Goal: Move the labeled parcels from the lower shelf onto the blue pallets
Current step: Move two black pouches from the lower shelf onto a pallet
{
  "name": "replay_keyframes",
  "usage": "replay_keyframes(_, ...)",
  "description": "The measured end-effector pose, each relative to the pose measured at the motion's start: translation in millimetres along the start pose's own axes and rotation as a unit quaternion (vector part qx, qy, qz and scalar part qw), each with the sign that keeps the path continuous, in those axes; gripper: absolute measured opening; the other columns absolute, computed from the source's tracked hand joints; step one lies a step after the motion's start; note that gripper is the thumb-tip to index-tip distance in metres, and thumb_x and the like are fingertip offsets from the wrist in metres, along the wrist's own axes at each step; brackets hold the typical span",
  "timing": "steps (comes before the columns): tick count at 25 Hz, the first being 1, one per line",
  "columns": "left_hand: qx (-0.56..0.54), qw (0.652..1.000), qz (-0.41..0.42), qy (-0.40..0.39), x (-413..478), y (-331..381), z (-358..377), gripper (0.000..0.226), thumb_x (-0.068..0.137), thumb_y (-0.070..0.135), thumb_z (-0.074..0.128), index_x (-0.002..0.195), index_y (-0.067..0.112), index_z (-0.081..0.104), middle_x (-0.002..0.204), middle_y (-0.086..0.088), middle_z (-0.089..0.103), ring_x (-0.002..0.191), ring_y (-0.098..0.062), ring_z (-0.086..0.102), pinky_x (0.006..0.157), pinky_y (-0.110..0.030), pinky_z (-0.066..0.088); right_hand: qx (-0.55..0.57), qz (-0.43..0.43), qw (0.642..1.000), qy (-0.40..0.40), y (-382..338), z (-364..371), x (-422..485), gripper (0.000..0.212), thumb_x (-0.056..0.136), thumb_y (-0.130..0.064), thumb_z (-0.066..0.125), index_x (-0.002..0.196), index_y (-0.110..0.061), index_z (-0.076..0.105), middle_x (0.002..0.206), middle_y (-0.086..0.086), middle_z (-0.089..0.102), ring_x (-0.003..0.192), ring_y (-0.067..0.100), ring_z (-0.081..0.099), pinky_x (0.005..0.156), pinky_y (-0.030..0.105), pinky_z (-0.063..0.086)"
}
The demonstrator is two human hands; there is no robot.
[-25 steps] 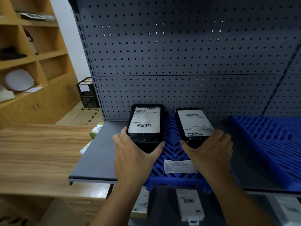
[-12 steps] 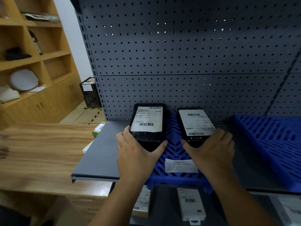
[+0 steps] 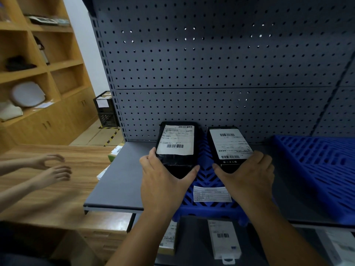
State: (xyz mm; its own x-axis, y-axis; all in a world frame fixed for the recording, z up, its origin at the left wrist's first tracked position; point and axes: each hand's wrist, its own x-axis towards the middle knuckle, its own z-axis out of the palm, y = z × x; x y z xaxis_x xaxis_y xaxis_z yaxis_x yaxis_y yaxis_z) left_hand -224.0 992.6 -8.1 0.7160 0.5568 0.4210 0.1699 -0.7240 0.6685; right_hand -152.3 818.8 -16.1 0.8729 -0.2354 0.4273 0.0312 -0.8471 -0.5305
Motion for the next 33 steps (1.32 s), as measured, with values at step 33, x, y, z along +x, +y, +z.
replay_keyframes(33,-0.012,1.0,0.006,0.015,-8,12,13,0.125,0.055,0.084,0.076,0.15,0.016,0.031,0.131,0.002,0.041,0.118,-0.016,0.054,0.087,-0.034,0.055,-0.003,-0.005,1.0,0.007,2,-3,-2,0.109,0.051,-0.077,0.079,0.121,-0.003,0.041,0.122,0.018,0.045,0.111,0.035,0.045,0.096,0.046,0.042)
